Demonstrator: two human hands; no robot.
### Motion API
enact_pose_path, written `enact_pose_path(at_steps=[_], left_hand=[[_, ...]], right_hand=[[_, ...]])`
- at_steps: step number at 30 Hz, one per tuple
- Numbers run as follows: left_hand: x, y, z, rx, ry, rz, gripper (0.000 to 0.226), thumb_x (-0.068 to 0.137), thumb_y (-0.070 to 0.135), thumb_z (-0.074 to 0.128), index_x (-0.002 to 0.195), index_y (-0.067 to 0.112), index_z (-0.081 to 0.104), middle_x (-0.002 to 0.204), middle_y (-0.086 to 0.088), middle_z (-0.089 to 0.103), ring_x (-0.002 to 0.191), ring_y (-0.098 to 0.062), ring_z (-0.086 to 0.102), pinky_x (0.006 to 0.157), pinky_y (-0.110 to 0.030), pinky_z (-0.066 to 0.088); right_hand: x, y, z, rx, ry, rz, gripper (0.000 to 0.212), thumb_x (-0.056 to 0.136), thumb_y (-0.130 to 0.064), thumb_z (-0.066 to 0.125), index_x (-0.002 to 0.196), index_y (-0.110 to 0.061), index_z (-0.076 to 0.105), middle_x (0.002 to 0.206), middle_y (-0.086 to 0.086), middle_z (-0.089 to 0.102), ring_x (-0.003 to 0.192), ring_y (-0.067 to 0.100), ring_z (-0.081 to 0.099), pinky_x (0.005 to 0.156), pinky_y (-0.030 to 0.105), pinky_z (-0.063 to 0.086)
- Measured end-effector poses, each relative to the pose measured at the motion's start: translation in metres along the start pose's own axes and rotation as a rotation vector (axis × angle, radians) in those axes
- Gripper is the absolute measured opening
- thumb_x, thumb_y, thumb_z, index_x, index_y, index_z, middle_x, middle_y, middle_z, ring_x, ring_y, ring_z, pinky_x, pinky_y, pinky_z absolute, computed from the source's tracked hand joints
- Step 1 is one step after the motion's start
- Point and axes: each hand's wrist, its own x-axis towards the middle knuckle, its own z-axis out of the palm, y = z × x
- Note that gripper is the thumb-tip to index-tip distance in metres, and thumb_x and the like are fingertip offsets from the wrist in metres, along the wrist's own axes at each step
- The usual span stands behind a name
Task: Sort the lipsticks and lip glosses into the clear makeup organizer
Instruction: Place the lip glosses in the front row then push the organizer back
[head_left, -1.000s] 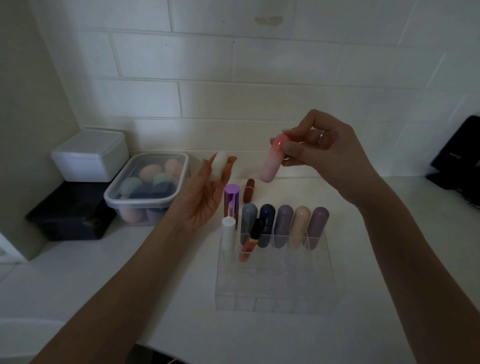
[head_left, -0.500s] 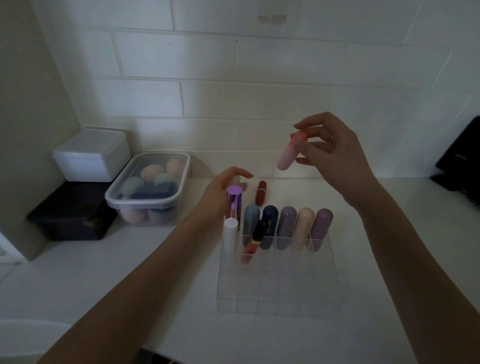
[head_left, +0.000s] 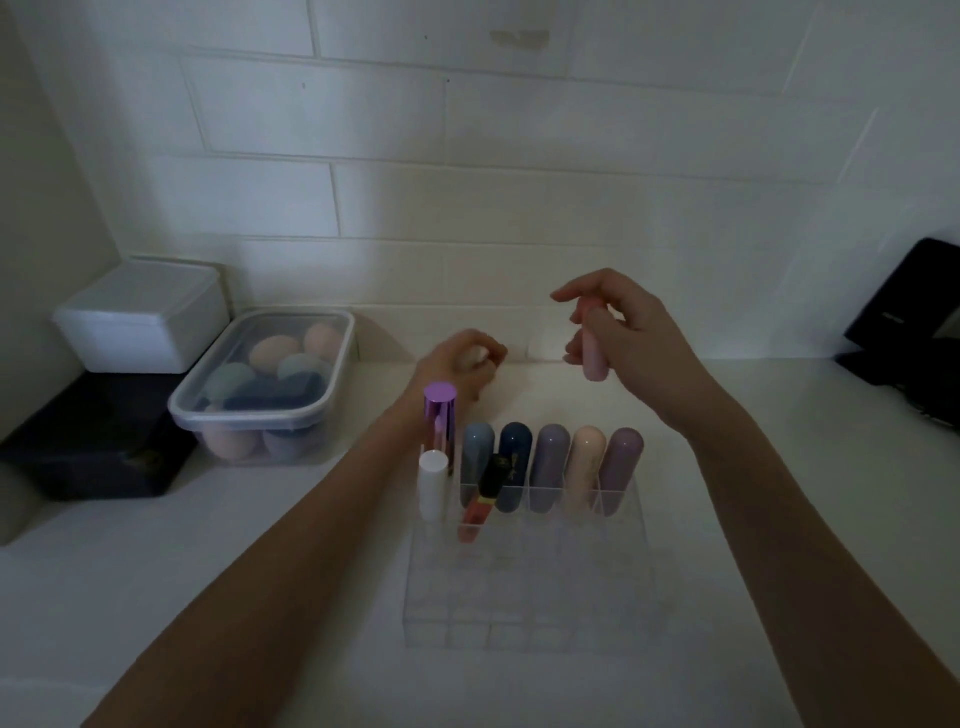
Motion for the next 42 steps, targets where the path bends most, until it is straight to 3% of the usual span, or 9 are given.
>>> enact_pose_path(at_steps=[4, 7, 10, 14, 19, 26, 32, 37, 42], left_hand=[[-0.01, 0.031, -0.038, -0.993, -0.029, -0.21, 0.043, 0.093, 0.003, 0.043, 0.126, 0.032, 0.045, 0.09, -0.012, 0.06, 0.061, -0.014, 0.061, 0.045, -0.018, 0.047], [-0.023, 0.056, -0.057, -1.146, -0.114, -0.127, 0.034, 0.096, 0.006, 0.04, 0.123, 0.025, 0.048, 0.091, -0.011, 0.06, 0.072, -0.014, 0.069, 0.054, -0.018, 0.054], [-0.04, 0.075, -0.063, -1.187, -0.134, -0.06, 0.032, 0.096, 0.005, 0.043, 0.123, 0.021, 0.048, 0.106, -0.018, 0.058, 0.084, -0.021, 0.071, 0.062, -0.023, 0.059], [-0.059, 0.092, -0.062, -1.051, -0.061, -0.002, 0.04, 0.094, 0.003, 0.048, 0.131, 0.017, 0.042, 0.105, -0.018, 0.065, 0.091, -0.024, 0.071, 0.068, -0.028, 0.06], [-0.086, 0.107, -0.061, -0.884, 0.021, 0.068, 0.039, 0.089, 0.002, 0.055, 0.124, 0.017, 0.045, 0.105, -0.011, 0.062, 0.092, -0.02, 0.07, 0.079, -0.028, 0.058], [-0.121, 0.124, -0.075, -0.467, 0.089, 0.285, 0.013, 0.085, 0.004, 0.062, 0.093, 0.01, 0.053, 0.1, -0.003, 0.069, 0.083, -0.015, 0.071, 0.059, -0.02, 0.055], [-0.151, 0.133, -0.076, -0.335, -0.01, 0.408, 0.022, 0.076, -0.003, 0.069, 0.09, 0.013, 0.063, 0.1, 0.003, 0.07, 0.084, -0.013, 0.072, 0.063, -0.023, 0.058], [-0.16, 0.123, -0.065, -0.29, 0.158, 0.37, 0.021, 0.074, 0.003, 0.074, 0.091, 0.01, 0.065, 0.081, 0.004, 0.073, 0.075, -0.01, 0.072, 0.059, -0.02, 0.056], [-0.162, 0.1, -0.062, -0.293, 0.275, 0.252, 0.006, 0.086, 0.01, 0.064, 0.09, 0.009, 0.06, 0.072, -0.01, 0.066, 0.047, -0.009, 0.061, 0.038, -0.014, 0.041]], right_hand=[[-0.003, -0.012, 0.002, -0.093, -0.03, -0.115, 0.032, 0.092, -0.004, 0.037, 0.101, -0.019, 0.064, 0.074, 0.016, 0.046, 0.059, 0.014, 0.045, 0.058, 0.025, 0.043], [-0.009, -0.032, 0.002, -0.114, -0.06, -0.253, 0.019, 0.089, -0.012, 0.057, 0.104, -0.022, 0.062, 0.067, 0.017, 0.041, 0.057, 0.006, 0.04, 0.063, 0.018, 0.039], [-0.016, -0.047, 0.008, -0.148, -0.081, -0.301, 0.031, 0.079, -0.028, 0.072, 0.107, -0.027, 0.059, 0.074, 0.006, 0.055, 0.059, 0.0, 0.049, 0.063, 0.009, 0.04], [-0.028, -0.057, 0.023, -0.106, -0.067, -0.214, 0.034, 0.073, -0.033, 0.077, 0.102, -0.027, 0.058, 0.069, -0.01, 0.059, 0.059, -0.001, 0.055, 0.054, 0.011, 0.046], [-0.045, -0.07, 0.024, 0.069, 0.048, -0.162, 0.017, 0.08, -0.018, 0.072, 0.093, -0.019, 0.061, 0.074, 0.0, 0.07, 0.042, 0.005, 0.055, 0.039, 0.021, 0.046], [-0.071, -0.078, 0.013, 0.37, 0.121, -0.024, 0.02, 0.09, -0.013, 0.059, 0.107, -0.022, 0.065, 0.099, 0.003, 0.07, 0.038, 0.008, 0.051, 0.034, 0.015, 0.033], [-0.089, -0.087, 0.005, 0.63, 0.01, 0.09, 0.028, 0.095, -0.012, 0.049, 0.107, -0.032, 0.064, 0.091, 0.008, 0.06, 0.035, 0.006, 0.038, 0.032, 0.014, 0.02], [-0.097, -0.08, 0.004, 0.647, 0.069, 0.089, 0.023, 0.093, -0.009, 0.053, 0.106, -0.024, 0.064, 0.078, 0.002, 0.06, 0.032, 0.005, 0.037, 0.03, 0.013, 0.022], [-0.105, -0.063, 0.002, 0.163, 0.16, -0.001, 0.017, 0.084, -0.007, 0.064, 0.097, -0.018, 0.066, 0.09, 0.001, 0.067, 0.048, -0.003, 0.052, 0.043, 0.013, 0.039]])
